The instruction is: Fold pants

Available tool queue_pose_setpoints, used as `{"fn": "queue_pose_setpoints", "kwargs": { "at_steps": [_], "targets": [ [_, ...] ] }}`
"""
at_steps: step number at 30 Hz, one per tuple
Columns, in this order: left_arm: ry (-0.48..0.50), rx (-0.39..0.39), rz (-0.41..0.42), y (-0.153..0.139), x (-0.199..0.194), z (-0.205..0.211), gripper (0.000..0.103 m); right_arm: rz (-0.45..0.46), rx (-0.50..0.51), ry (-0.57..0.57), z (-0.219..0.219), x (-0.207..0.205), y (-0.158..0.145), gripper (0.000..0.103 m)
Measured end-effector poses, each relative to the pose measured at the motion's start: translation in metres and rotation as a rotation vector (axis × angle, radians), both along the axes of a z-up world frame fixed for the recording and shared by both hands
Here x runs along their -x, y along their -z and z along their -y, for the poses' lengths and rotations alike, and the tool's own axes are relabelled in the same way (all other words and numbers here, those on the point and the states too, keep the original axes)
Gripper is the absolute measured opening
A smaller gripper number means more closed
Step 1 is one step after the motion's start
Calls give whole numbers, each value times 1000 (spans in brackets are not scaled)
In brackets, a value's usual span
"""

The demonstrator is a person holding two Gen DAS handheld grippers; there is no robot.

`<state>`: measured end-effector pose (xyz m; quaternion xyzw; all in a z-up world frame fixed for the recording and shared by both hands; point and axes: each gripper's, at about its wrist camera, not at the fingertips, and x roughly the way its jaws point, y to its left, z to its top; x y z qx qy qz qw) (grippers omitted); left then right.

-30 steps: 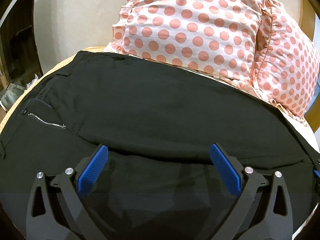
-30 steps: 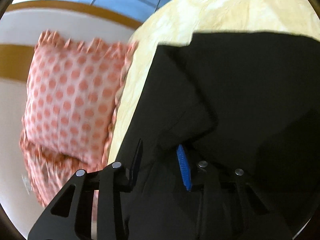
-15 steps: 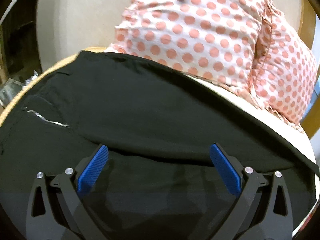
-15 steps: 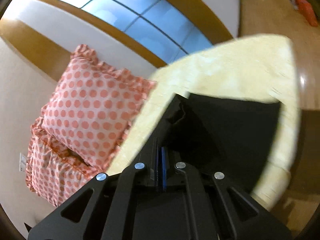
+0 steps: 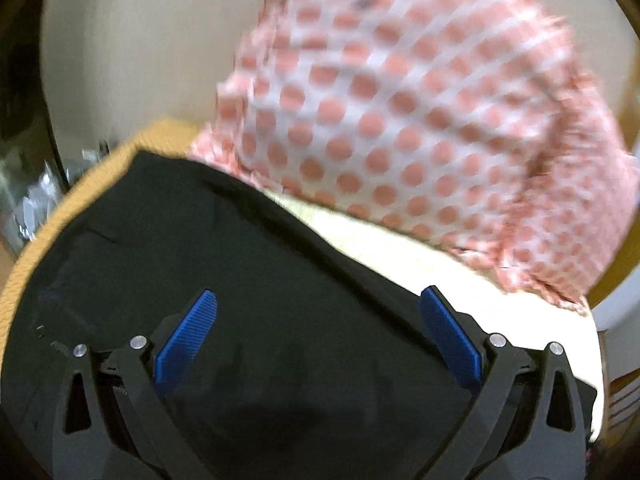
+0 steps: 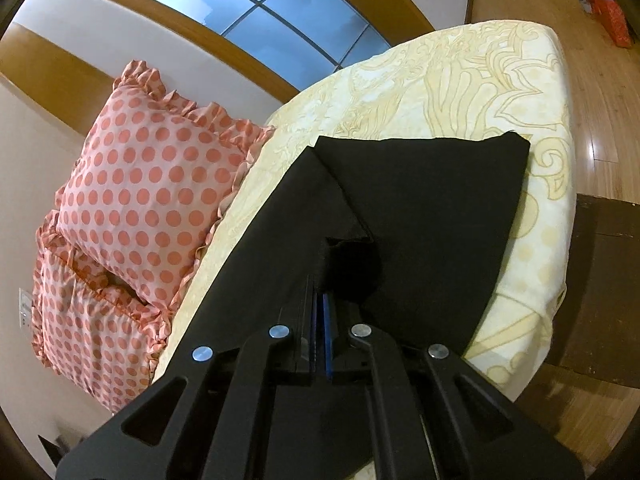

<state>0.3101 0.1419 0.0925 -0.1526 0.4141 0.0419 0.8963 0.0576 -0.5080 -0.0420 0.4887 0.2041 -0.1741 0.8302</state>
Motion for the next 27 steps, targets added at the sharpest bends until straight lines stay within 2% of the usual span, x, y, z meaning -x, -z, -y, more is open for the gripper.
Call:
{"fn": "queue_pose_setpoints", "kwargs": {
  "at_steps": [3, 6, 7, 10, 11, 12, 13, 14, 16, 21, 23, 25, 27],
  "targets": [
    [-10, -21, -93, 23, -46, -1, 81, -7, 15, -15, 1, -3, -2, 2],
    [-54, 2, -168, 46, -82, -10, 77, -13, 24, -30, 3, -8, -3, 2],
    [-75, 17, -185, 52, -90, -14, 77, -16, 27, -33, 2, -9, -3, 2],
    [-147, 104, -219, 69, -106, -31, 63, -20, 35, -40, 2, -12, -3, 2],
    [-166, 115, -212, 71, -106, -35, 50, -20, 37, -42, 2, -12, -3, 2],
    [-179, 136, -191, 71, -105, -39, 22, -22, 40, -43, 2, -13, -2, 2],
    [-170, 176, -182, 73, -105, -42, 15, -23, 42, -46, 1, -14, -3, 2],
    [-185, 222, -192, 77, -101, -48, 13, -28, 45, -48, 1, -15, -3, 2],
    [-203, 249, -181, 79, -92, -53, 11, -34, 42, -53, 0, -15, -3, 4],
    [-217, 224, -152, 72, -72, -51, 10, -23, 4, -66, 2, -14, -4, 12],
    [-213, 215, -139, 67, -62, -50, 10, -2, -24, -74, 4, -13, -5, 17],
    [-207, 203, -128, 61, -56, -47, 10, 35, -47, -83, 4, -12, -6, 30],
    [-205, 198, -111, 56, -43, -48, 10, 53, -55, -88, 3, -12, -9, 38]
  ]
}}
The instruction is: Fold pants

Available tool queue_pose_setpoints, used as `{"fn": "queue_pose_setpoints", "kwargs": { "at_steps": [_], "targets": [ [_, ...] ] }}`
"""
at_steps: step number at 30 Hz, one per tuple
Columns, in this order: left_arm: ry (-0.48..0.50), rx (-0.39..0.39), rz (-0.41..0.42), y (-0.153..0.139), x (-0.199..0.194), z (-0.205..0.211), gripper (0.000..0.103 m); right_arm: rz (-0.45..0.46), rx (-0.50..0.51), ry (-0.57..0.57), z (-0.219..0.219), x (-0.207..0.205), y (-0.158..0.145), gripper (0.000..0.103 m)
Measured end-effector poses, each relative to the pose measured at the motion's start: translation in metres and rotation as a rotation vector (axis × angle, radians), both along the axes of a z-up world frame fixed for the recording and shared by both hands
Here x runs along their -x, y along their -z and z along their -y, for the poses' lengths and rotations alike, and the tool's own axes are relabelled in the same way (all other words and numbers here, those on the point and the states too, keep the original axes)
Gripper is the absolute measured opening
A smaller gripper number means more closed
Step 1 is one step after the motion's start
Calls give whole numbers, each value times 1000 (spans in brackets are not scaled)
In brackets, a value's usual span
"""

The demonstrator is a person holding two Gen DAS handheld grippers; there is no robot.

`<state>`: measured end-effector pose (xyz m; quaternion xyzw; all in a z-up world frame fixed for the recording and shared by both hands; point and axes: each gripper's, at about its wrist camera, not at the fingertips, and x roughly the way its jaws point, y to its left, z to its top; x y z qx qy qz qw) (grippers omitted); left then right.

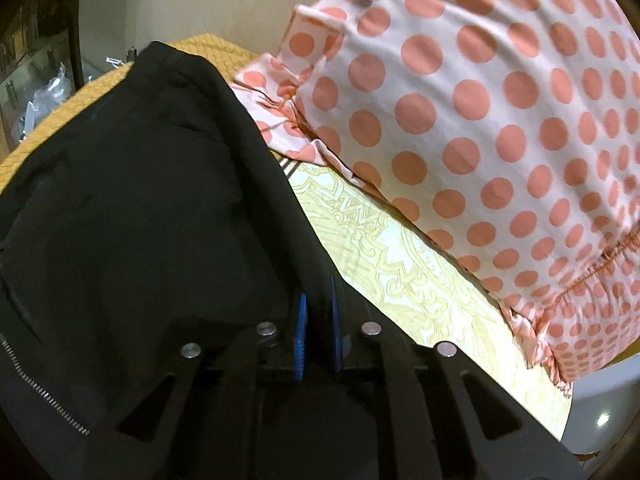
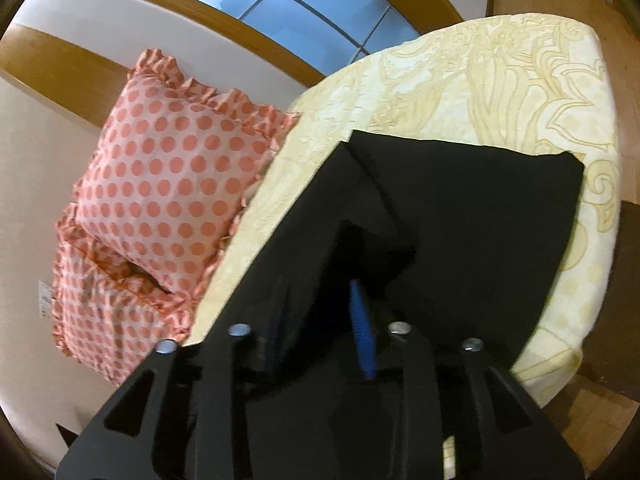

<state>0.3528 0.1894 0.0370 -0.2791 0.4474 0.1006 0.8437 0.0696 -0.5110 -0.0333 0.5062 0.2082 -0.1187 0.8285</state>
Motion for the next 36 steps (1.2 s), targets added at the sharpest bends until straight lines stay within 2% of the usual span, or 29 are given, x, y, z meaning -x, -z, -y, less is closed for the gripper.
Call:
{"fn": "queue_pose_setpoints", "kwargs": {
  "at_steps": [2, 8, 9, 10, 11, 12, 18, 20, 22, 24, 26, 28, 29, 30, 31, 33, 35, 36],
  "targets": [
    [3, -3, 21, -7, 16, -3, 10, 4, -5, 3, -1, -1, -2, 42],
    [22, -36, 71, -29, 54, -3, 9, -44, -50, 23, 4, -10, -2, 41],
    [26, -41, 83, -34, 62, -3, 9, -82, -43, 19, 5, -16, -2, 35],
    [28, -45, 90, -37, 66, -4, 9, -110, -39, 23, 6, -18, 1, 15],
    [31, -52, 102, -42, 75, -4, 9, -137, -40, 42, 9, -19, 5, 4],
    [33, -57, 109, -47, 81, -5, 9, -132, -52, 46, 12, -18, 9, 0],
    [52, -103, 148, -67, 115, -3, 9, -106, -72, 57, 16, 1, 6, 0],
    [56, -105, 156, -71, 125, -6, 9, -126, -139, 28, 18, 7, 12, 4],
    [56, -105, 155, -71, 127, -5, 9, -120, -226, 8, 19, 13, 19, 16],
    [57, -105, 156, -70, 128, -6, 9, -107, -220, 8, 16, 17, 16, 24],
    [55, -99, 156, -70, 129, -7, 9, -81, -203, 0, 11, 19, 10, 37],
    [55, -93, 151, -68, 130, -8, 9, -52, -202, -5, 9, 21, 5, 57],
    [54, -89, 150, -67, 132, -9, 9, -32, -203, 0, 7, 23, 3, 62],
    [54, -87, 147, -66, 132, -9, 9, -31, -207, 13, 7, 25, 2, 80],
    [54, -86, 147, -66, 132, -9, 9, -6, -218, 16, 8, 25, 3, 81],
    [48, -73, 142, -64, 134, -11, 9, -15, -198, 37, 7, 24, 1, 80],
    [46, -70, 137, -62, 134, -11, 9, -72, -116, 60, 4, 17, -4, 70],
    [48, -71, 133, -62, 133, -10, 9, -88, -67, 60, 2, 10, -7, 40]
  ]
}}
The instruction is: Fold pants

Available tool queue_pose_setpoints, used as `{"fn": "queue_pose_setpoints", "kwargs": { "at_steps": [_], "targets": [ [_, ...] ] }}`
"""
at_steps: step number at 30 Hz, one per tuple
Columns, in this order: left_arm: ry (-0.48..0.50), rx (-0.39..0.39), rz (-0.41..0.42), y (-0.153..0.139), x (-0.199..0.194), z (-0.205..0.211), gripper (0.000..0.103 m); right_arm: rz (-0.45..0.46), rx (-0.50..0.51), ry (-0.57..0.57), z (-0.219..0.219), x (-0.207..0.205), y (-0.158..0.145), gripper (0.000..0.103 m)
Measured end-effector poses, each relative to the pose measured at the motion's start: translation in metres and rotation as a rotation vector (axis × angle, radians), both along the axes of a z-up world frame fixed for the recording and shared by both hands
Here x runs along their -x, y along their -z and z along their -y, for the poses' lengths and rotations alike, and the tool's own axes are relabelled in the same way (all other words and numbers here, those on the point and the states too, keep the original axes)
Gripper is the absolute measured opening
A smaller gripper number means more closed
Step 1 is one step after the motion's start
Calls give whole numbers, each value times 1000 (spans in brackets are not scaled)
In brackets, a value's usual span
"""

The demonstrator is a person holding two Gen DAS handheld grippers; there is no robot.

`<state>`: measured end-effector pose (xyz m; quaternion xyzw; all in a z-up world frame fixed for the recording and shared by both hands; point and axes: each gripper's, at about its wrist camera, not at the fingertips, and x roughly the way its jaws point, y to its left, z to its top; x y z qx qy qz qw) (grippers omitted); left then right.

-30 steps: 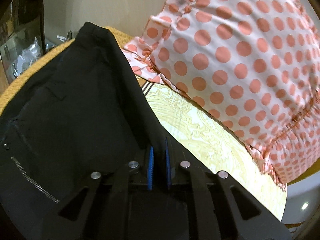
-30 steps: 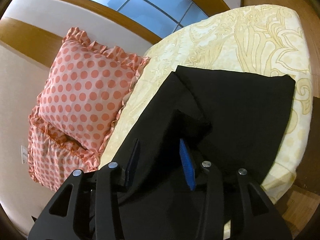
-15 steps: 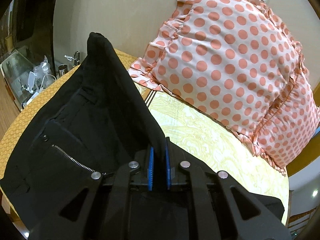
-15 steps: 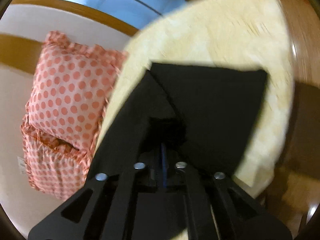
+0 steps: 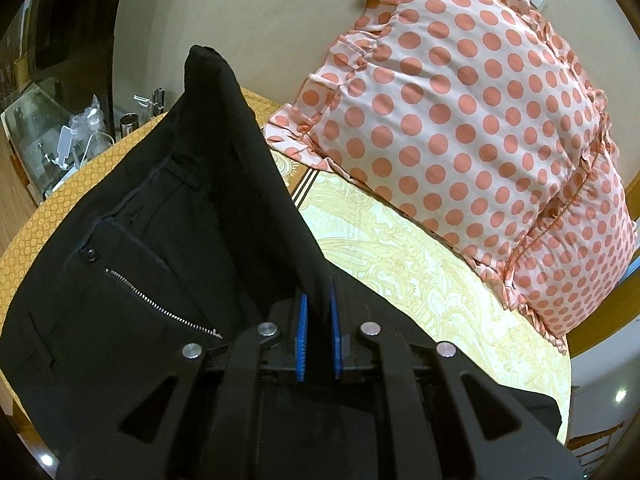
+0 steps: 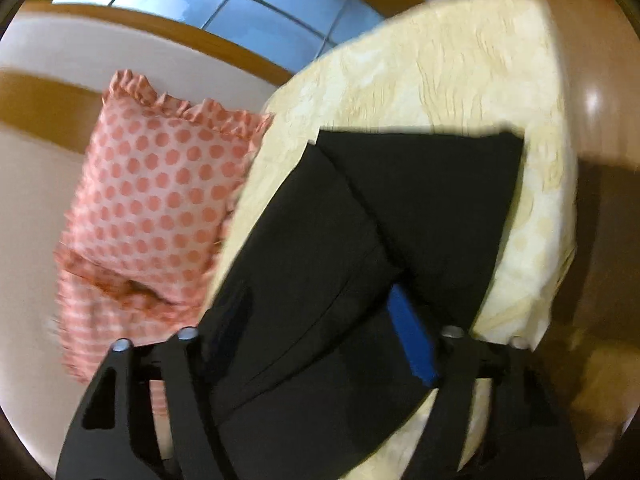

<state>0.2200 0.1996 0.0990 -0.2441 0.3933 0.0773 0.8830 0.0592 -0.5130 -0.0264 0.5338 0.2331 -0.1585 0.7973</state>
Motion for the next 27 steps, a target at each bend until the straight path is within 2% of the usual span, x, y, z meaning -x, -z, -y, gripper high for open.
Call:
{"fn": "queue_pose_setpoints", "kwargs": {
  "at_steps": [1, 3, 4, 5, 7, 9, 13, 16, 19, 24, 27],
  "targets": [
    [-2, 1, -2, 0, 0, 0, 9, -10, 3, -18, 1, -5, 3, 7],
    [-4, 4, -5, 1, -1, 0, 9, -22, -58, -37, 7, -17, 19, 2],
    [-2, 3, -6, 0, -1, 0, 9, -7, -53, -43, 8, -20, 21, 2],
    [0, 1, -7, 0, -1, 0, 9, -2, 4, -57, 10, -25, 14, 2],
    [5, -4, -6, -2, 1, 0, 9, 37, 58, -60, 12, -23, 1, 1],
    [11, -6, 4, -6, 6, -1, 10, 110, 84, -32, 23, -13, -20, 1],
    [48, 17, 57, -16, 31, -2, 10, 183, 144, 3, 38, 10, -48, 1],
    [52, -5, 105, -18, 69, 0, 10, 133, 166, -5, 40, 11, -44, 1],
    [17, -22, 142, -2, 118, 0, 10, 62, 145, -18, 44, 16, -22, 1],
    [-85, -48, 186, 50, 198, 13, 9, 5, 106, -18, 49, 20, 8, 1],
    [-136, 18, 148, 81, 218, 11, 6, -2, 121, -26, 49, 19, 10, 1]
  ]
}}
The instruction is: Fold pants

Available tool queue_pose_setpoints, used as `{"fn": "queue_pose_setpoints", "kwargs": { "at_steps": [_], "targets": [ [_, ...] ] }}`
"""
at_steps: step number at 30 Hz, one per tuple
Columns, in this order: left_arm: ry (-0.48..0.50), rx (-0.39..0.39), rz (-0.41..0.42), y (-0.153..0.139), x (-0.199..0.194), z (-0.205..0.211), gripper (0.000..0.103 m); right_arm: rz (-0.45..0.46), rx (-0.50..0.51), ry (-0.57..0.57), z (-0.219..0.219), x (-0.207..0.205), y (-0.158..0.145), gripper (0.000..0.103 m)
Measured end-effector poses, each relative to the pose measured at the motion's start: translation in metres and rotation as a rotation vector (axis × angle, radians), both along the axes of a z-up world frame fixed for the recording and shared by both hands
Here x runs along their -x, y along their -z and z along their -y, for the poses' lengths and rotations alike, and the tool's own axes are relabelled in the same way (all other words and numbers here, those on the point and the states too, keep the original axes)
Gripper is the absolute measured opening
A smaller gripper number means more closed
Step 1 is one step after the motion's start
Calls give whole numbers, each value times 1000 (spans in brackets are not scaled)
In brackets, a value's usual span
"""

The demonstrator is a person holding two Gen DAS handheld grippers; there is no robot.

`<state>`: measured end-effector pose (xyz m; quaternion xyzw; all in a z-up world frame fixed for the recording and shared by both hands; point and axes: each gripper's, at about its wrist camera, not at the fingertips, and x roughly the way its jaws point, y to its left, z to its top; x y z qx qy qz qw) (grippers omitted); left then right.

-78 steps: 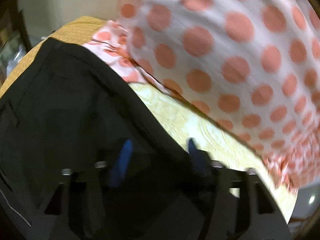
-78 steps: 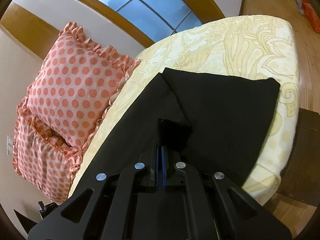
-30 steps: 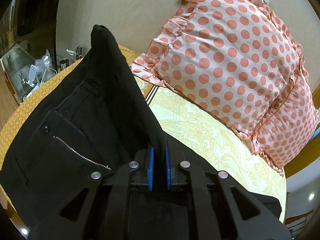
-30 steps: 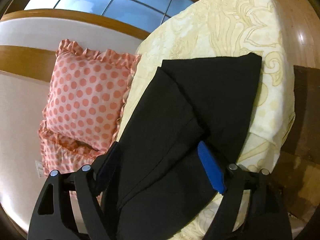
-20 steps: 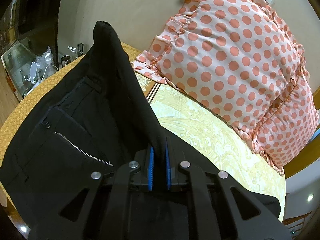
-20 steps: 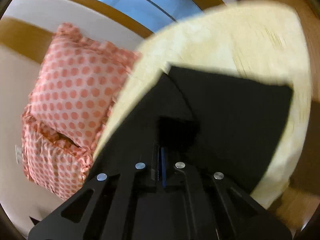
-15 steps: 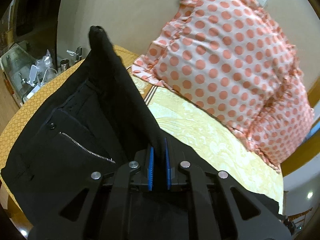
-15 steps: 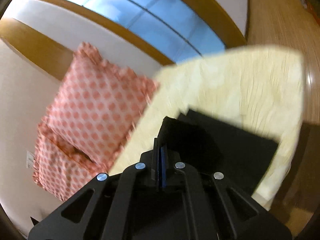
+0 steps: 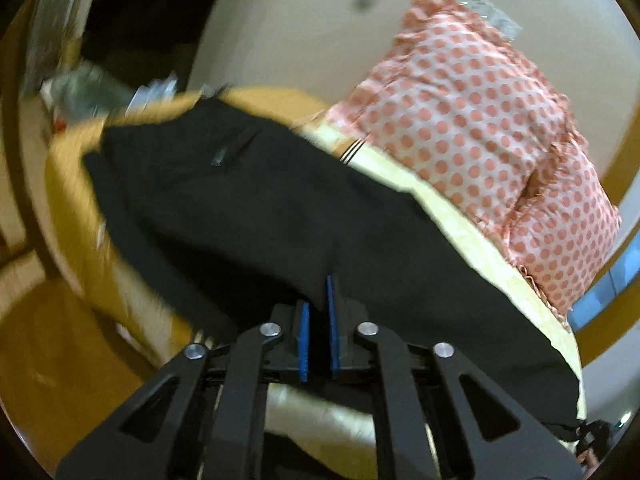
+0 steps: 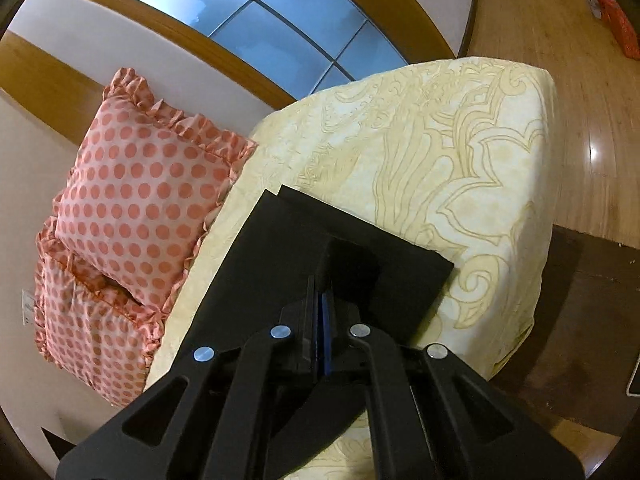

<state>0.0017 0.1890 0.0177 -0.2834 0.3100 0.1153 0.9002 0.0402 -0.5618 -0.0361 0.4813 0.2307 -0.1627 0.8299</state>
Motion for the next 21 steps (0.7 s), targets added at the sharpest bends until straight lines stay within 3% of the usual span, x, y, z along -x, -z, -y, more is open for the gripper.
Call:
{"fn": "queue_pose_setpoints", "kwargs": {
  "at_steps": [3, 9, 14, 17, 21],
  "targets": [
    [-26, -4, 5, 11, 9, 2, 6, -2, 6, 0, -1, -1, -1, 1],
    [-20, -42, 27, 7, 11, 5, 6, -1, 32, 11, -2, 1, -6, 1],
    [-31, -6, 32, 16, 15, 8, 4, 40, -9, 25, 8, 7, -6, 1],
    [-34, -5, 41, 19, 20, 11, 4, 15, 51, 30, 6, 6, -13, 1],
    [-42, -27, 54, 16, 24, 14, 4, -37, 30, 45, 6, 8, 4, 1]
  ]
}}
